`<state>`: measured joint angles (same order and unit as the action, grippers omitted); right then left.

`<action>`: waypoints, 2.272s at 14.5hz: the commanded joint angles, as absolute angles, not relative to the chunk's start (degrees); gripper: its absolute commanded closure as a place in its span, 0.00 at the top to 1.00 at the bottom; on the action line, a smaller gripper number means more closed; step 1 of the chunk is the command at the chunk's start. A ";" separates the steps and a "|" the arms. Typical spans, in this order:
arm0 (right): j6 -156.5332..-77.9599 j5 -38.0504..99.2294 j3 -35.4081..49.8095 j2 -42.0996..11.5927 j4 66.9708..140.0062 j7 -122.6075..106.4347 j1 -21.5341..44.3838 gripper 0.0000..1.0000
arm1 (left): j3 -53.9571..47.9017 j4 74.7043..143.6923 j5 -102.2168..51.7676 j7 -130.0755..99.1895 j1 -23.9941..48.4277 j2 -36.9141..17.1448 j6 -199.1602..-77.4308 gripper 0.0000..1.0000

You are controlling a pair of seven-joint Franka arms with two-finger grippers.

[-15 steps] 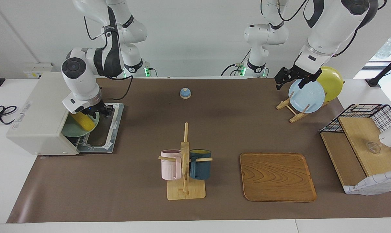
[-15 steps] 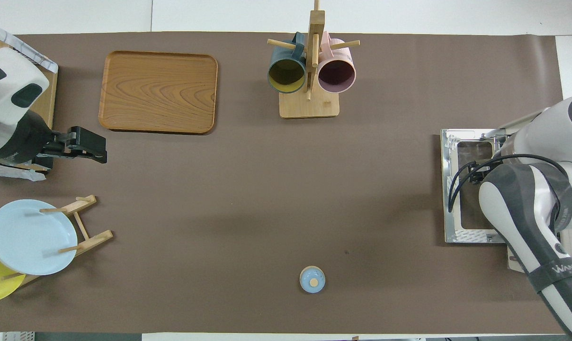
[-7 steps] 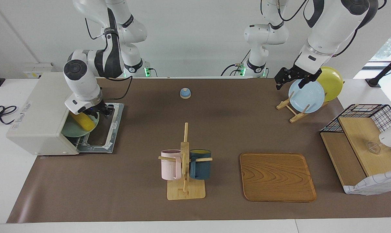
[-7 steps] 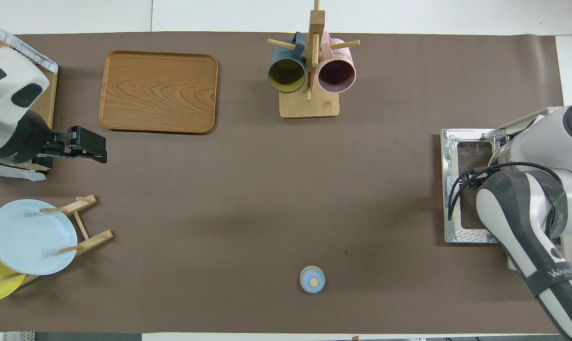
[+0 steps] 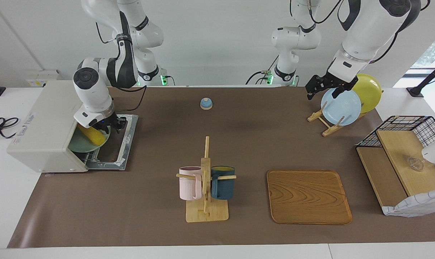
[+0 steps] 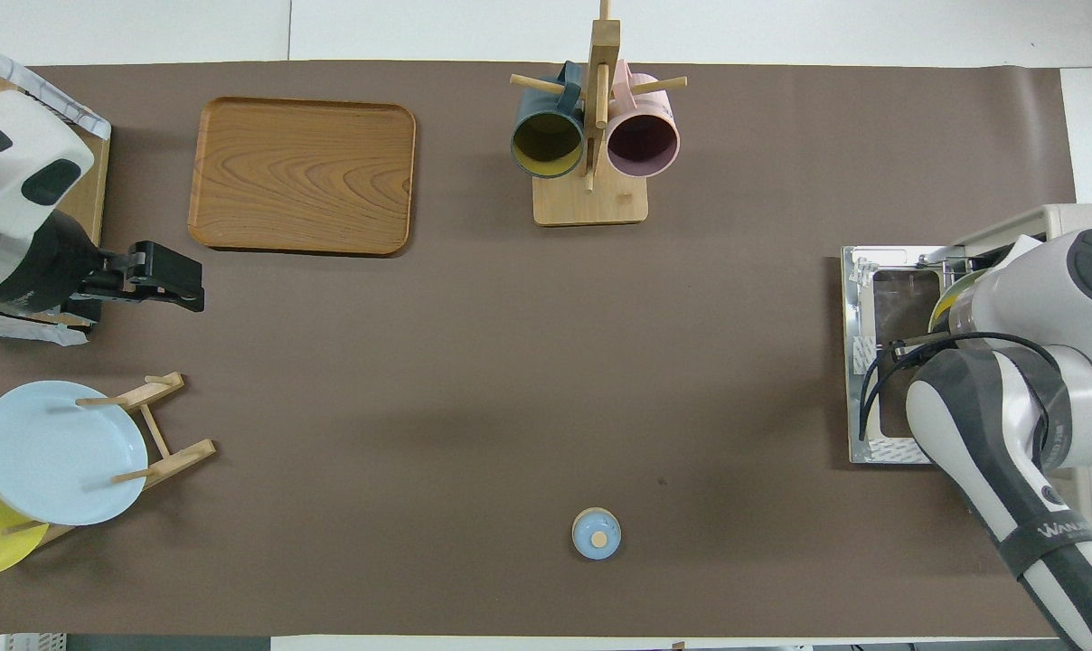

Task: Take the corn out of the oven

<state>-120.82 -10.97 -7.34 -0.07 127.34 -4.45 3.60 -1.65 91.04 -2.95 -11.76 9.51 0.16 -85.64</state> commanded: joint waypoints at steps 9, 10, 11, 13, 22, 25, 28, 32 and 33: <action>-119.89 -15.29 -6.24 1.76 127.63 -5.63 6.83 0.00 | -1.85 92.20 -3.69 -11.16 8.88 1.32 -85.96 1.00; -118.06 -15.29 -6.24 1.41 125.79 -5.19 8.07 0.00 | -1.85 92.20 -3.69 -11.16 8.88 1.32 -85.96 1.00; -116.21 -15.29 -6.24 0.97 123.94 -4.05 10.09 0.00 | -1.85 92.20 -3.69 -11.16 8.88 1.32 -85.96 1.00; -112.26 -15.29 -6.24 -0.26 119.99 1.46 15.79 0.00 | -1.85 92.20 -3.69 -11.16 8.88 1.32 -85.96 1.00; -100.20 -11.61 -5.89 -15.35 98.02 26.24 36.54 0.00 | -1.85 92.20 -3.69 -11.16 8.88 1.32 -85.96 1.00; -100.98 -8.19 -5.80 -23.80 91.42 38.29 41.91 0.00 | -1.85 92.20 -3.69 -11.25 8.88 1.32 -85.96 1.00; -104.57 -3.71 -5.19 -26.98 89.30 42.61 44.03 0.00 | -1.85 92.20 -3.69 -11.16 8.88 1.32 -85.87 1.00; -108.53 0.77 -4.92 -26.98 90.17 44.11 45.88 0.00 | -1.85 92.20 -3.69 -11.25 8.88 1.32 -85.61 1.00; -109.94 2.97 -4.92 -26.98 90.70 44.99 45.79 0.00 | -1.85 92.20 -3.69 -11.25 8.96 1.32 -85.52 1.00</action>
<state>-108.49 -0.34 -5.35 -27.04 91.05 43.10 46.10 -1.65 91.04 -2.95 -11.76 9.51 0.16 -85.61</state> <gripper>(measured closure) 0.978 0.000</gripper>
